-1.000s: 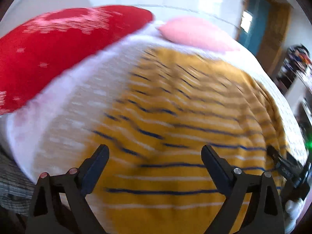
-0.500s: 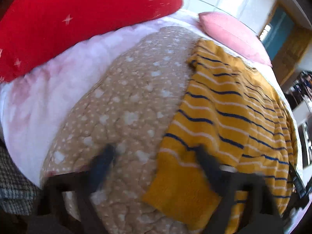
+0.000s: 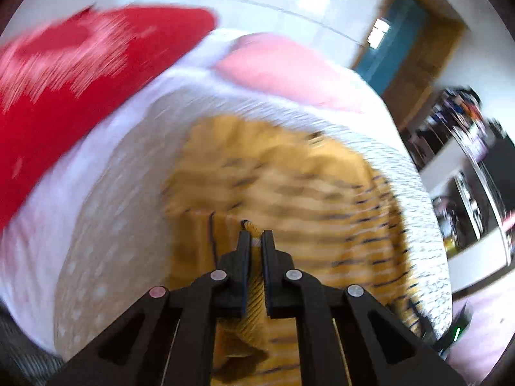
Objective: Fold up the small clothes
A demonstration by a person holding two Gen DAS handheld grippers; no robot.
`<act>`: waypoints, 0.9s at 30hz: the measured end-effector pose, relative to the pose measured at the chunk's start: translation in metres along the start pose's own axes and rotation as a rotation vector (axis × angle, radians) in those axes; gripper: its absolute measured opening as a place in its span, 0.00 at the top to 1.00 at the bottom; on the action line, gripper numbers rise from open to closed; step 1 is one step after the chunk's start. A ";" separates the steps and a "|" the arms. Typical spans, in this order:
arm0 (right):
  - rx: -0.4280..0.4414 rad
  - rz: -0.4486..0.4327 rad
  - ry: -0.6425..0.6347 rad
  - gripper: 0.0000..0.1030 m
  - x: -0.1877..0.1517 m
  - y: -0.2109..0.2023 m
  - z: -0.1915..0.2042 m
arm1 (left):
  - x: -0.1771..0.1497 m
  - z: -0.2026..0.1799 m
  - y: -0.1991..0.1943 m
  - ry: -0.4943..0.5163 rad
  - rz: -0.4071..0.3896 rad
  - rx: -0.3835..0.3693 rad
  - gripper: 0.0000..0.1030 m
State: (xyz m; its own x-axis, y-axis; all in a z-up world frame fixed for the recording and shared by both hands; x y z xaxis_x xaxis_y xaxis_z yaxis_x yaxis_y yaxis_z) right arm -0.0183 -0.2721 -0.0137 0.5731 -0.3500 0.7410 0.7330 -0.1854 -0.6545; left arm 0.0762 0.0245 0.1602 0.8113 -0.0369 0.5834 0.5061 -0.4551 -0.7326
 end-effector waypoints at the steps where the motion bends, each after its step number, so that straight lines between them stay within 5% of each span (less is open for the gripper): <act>1: 0.020 -0.005 0.019 0.17 -0.004 -0.005 -0.004 | 0.009 -0.018 0.004 0.029 -0.001 -0.004 0.94; 7: 0.022 -0.001 0.046 0.16 -0.017 -0.014 -0.029 | 0.061 -0.160 0.072 0.185 0.072 -0.163 0.87; 9: 0.034 0.006 0.068 0.16 -0.017 -0.015 -0.038 | 0.065 -0.180 0.080 0.186 0.072 -0.193 0.75; 11: 0.046 0.003 0.085 0.16 -0.016 -0.018 -0.046 | 0.062 -0.184 0.078 0.186 0.058 -0.202 0.50; 16: 0.057 0.005 0.106 0.16 -0.015 -0.024 -0.055 | 0.028 -0.147 0.063 0.224 0.014 -0.070 0.46; 22: 0.030 -0.039 0.135 0.16 -0.012 -0.049 -0.078 | -0.035 -0.050 0.025 0.195 -0.057 0.079 0.42; 27: -0.042 -0.008 -0.026 0.13 -0.026 -0.065 -0.066 | -0.093 0.007 0.021 0.127 -0.073 0.107 0.40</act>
Point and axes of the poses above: each gripper's, at about its wrist camera, not at the fingertips, and y roughly the way its jaws point, z to its left, x to its top, the point moved 1 cm from there along y, roughly the way its jaws point, and after that the axes turned 8 degrees about -x, right-handed, at the moved point
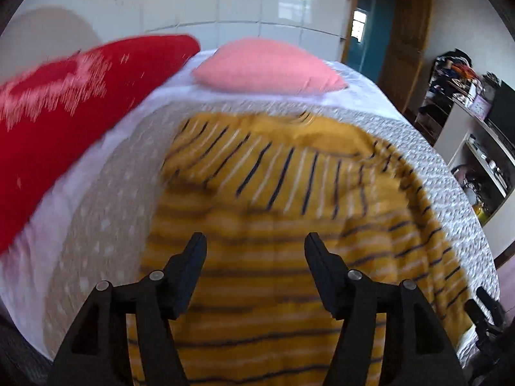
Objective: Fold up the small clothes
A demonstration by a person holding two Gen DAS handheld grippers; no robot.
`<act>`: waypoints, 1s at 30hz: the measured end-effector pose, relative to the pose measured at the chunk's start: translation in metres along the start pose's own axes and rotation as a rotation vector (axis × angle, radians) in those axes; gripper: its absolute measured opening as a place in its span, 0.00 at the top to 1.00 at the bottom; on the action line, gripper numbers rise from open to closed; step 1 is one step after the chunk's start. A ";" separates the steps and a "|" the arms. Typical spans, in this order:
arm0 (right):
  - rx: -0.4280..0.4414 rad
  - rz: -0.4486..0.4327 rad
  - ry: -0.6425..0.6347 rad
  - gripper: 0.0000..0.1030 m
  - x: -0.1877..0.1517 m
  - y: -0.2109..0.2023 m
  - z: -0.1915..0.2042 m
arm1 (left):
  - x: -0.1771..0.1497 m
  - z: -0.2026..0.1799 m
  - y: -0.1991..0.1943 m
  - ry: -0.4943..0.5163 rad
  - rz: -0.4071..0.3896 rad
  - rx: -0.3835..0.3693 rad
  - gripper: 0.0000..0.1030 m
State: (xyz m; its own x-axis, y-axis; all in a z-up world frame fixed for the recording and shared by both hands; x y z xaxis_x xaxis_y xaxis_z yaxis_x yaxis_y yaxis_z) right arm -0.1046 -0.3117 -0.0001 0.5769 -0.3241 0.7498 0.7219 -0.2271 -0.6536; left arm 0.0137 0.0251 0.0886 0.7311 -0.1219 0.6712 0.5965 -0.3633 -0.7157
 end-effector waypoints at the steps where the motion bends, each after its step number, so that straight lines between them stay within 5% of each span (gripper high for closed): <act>1: -0.014 -0.001 -0.052 0.13 -0.004 -0.004 0.008 | -0.010 0.007 0.004 -0.011 0.005 0.001 0.40; 5: -0.061 0.066 -0.159 0.13 -0.021 -0.011 0.020 | -0.036 0.025 0.013 -0.091 0.036 -0.030 0.40; 11: -0.157 0.092 0.072 0.13 -0.029 -0.017 -0.040 | -0.062 0.036 0.025 -0.157 0.057 -0.049 0.39; 16: -0.094 0.130 0.144 0.11 -0.030 0.004 -0.034 | -0.071 0.027 0.028 -0.129 0.037 -0.010 0.38; 18: -0.068 0.114 0.122 0.21 -0.027 0.008 -0.022 | -0.072 0.023 0.028 -0.108 0.045 0.012 0.38; 20: -0.021 0.130 0.088 0.58 -0.022 0.013 -0.012 | -0.069 0.021 0.024 -0.109 0.052 0.003 0.38; 22: 0.069 0.171 0.093 0.85 -0.015 0.018 -0.008 | -0.064 0.023 0.017 -0.125 0.044 -0.017 0.38; 25: 0.091 0.155 0.147 0.87 0.007 0.008 -0.032 | -0.054 0.026 0.000 -0.150 0.007 -0.033 0.38; 30: -0.113 0.032 0.254 0.87 0.074 -0.025 -0.114 | -0.029 0.042 -0.023 -0.186 -0.079 -0.037 0.38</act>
Point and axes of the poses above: each gripper's, at about its wrist camera, not at the fingertips, and y roughly the way its jaws point, z to its left, x to its top, the point moved 1 cm from there along y, roughly the way its jaws point, and after that the axes turned 8 degrees about -x, right-handed, at the moved point
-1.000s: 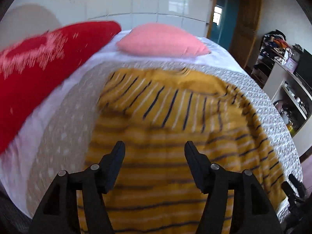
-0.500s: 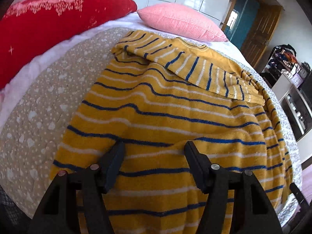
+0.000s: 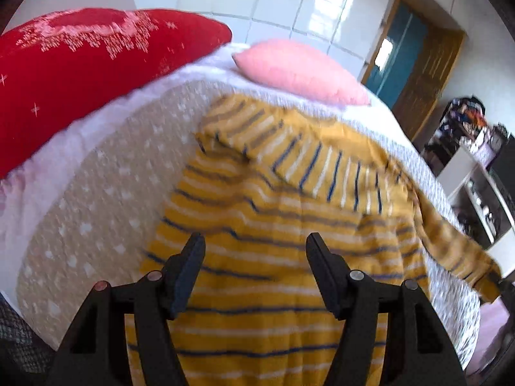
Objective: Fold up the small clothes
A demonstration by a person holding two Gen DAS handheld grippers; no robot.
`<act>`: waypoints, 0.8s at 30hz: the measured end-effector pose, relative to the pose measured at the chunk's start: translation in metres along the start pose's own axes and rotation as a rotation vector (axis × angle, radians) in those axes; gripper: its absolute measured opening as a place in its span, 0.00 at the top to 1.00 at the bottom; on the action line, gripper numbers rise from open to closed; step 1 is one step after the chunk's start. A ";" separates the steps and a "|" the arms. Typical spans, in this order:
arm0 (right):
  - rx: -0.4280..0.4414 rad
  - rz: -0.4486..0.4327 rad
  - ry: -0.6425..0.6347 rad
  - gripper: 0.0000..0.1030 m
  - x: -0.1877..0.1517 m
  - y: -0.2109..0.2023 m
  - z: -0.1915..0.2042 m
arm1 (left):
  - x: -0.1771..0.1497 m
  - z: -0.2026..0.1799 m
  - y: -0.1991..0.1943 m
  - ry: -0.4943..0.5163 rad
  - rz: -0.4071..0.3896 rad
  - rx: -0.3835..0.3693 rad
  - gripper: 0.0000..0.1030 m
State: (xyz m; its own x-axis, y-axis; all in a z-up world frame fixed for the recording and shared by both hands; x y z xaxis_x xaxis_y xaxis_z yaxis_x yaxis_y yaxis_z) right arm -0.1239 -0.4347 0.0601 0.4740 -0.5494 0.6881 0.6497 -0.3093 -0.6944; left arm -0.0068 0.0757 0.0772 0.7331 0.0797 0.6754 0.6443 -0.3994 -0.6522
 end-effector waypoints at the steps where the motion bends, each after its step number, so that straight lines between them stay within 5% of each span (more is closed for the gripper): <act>1: -0.045 -0.024 0.034 0.87 0.021 -0.004 -0.014 | 0.006 0.003 0.000 -0.005 -0.013 0.009 0.38; 4: -0.093 -0.037 0.102 0.88 0.063 -0.008 -0.031 | 0.020 0.013 0.001 -0.036 -0.043 0.026 0.38; 7: -0.079 -0.039 0.057 0.88 0.081 -0.013 0.005 | 0.030 0.028 0.002 -0.073 -0.072 0.023 0.38; 12: 0.081 0.012 -0.112 0.88 0.084 -0.011 0.119 | 0.039 0.068 -0.002 -0.147 -0.129 0.050 0.38; 16: 0.224 0.057 -0.270 0.87 0.074 0.009 0.247 | 0.037 0.107 -0.008 -0.236 -0.150 0.037 0.37; 20: 0.334 0.124 -0.439 0.88 0.040 0.039 0.376 | 0.032 0.133 -0.012 -0.276 -0.153 0.034 0.37; 24: 0.342 0.222 -0.575 0.88 -0.003 0.095 0.466 | 0.030 0.150 -0.012 -0.300 -0.154 0.038 0.37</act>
Point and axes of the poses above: each gripper's, at about its wrist camera, not at the fingertips, and y roughly the way its jaws point, z to its left, x to its top, the point moved 1 cm from there along y, roughly the way its jaws point, and after that the axes turned 8 degrees about -x, right-handed, at the moved point
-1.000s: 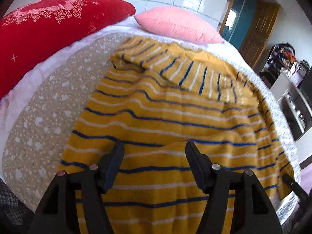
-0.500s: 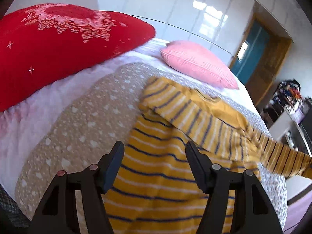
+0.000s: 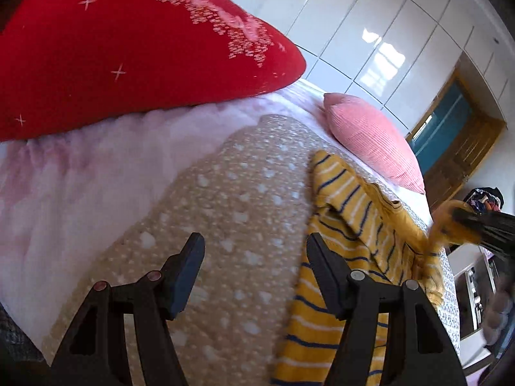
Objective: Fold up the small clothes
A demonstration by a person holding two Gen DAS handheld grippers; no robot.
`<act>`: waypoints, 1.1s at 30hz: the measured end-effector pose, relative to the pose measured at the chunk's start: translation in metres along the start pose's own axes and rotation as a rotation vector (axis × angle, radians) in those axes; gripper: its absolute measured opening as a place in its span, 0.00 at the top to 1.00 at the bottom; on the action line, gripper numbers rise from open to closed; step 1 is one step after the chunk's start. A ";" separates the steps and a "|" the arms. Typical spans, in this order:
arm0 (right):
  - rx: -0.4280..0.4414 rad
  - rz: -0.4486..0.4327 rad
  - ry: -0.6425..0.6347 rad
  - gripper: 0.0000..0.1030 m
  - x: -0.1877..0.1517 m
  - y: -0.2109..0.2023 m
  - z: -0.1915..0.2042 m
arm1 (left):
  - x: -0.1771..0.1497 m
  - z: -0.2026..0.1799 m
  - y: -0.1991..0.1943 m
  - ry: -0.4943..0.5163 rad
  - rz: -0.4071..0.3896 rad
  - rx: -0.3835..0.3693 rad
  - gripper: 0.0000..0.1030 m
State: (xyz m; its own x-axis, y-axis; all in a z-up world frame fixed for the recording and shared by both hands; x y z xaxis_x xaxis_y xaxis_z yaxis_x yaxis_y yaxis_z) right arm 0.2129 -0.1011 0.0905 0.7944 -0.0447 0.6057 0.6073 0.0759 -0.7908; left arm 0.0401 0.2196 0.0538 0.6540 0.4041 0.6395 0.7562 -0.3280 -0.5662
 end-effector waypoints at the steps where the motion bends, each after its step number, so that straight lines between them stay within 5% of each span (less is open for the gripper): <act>1: -0.004 0.022 -0.017 0.88 0.001 0.017 0.011 | 0.000 0.003 0.000 -0.003 0.000 0.001 0.37; 5: -0.054 0.092 -0.087 0.87 -0.004 0.081 0.056 | 0.002 0.013 0.005 -0.015 0.011 -0.001 0.37; 9: -0.065 0.139 -0.103 0.82 -0.003 0.106 0.050 | 0.002 0.012 0.011 -0.008 0.031 -0.020 0.37; 13: 0.019 0.143 -0.062 0.57 -0.001 0.108 0.055 | 0.000 0.008 0.017 -0.007 0.051 -0.035 0.37; 19: 0.076 0.063 -0.058 0.43 -0.004 0.067 0.059 | -0.003 0.005 0.024 -0.011 0.074 -0.043 0.37; 24: 0.033 -0.028 -0.023 0.42 -0.032 0.018 0.016 | -0.008 0.004 0.029 -0.024 0.103 -0.061 0.37; 26: 0.065 -0.047 0.062 0.33 -0.050 -0.001 -0.019 | -0.011 0.002 0.031 -0.027 0.120 -0.075 0.37; 30: 0.187 0.028 0.279 0.32 -0.093 -0.038 -0.101 | -0.019 -0.009 0.031 0.009 0.129 -0.064 0.37; 33: 0.168 0.026 0.348 0.32 -0.139 -0.074 -0.154 | -0.027 -0.019 0.027 0.036 0.139 -0.051 0.37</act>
State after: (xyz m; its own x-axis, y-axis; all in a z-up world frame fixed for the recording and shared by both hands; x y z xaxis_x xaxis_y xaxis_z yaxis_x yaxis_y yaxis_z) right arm 0.0595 -0.2543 0.0511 0.7829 -0.3736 0.4975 0.6000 0.2420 -0.7625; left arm 0.0435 0.1832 0.0314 0.7522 0.3208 0.5756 0.6576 -0.4218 -0.6242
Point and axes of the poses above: each gripper's, at about its wrist camera, not at the fingertips, and y roughly the way its jaws point, z to its left, x to its top, the point moved 1 cm from there along y, roughly the way its jaws point, and after that the axes turned 8 degrees about -x, right-handed, at the moved point
